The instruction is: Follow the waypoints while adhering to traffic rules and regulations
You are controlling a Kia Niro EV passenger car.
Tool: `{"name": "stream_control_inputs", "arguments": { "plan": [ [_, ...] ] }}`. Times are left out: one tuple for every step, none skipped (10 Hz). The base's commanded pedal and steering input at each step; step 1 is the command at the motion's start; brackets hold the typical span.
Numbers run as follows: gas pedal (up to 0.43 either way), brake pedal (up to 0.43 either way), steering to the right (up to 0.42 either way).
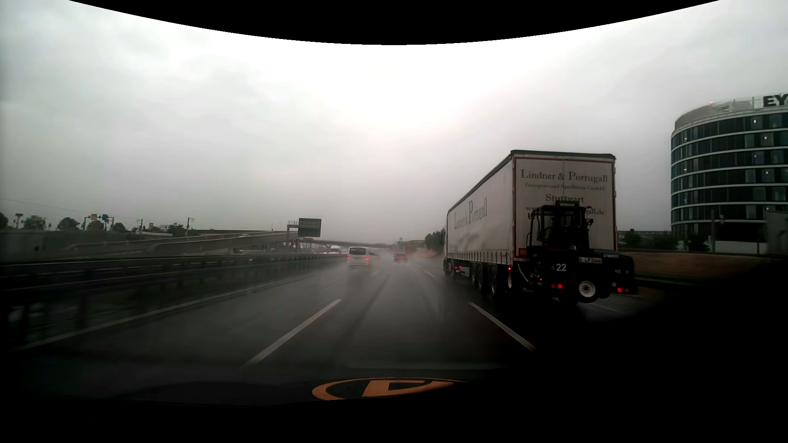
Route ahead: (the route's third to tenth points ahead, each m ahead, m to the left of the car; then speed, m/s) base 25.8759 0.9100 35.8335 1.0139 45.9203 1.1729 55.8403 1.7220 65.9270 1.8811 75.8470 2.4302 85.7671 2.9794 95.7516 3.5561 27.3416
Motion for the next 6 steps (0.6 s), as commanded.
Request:
{"name": "stream_control_inputs", "arguments": {
  "plan": [
    [0.000,0.000,-0.003],
    [0.079,0.000,-0.003],
    [0.138,0.000,-0.003],
    [0.169,0.000,-0.003],
    [0.169,0.000,-0.003],
    [0.177,0.000,-0.003]
  ]
}}
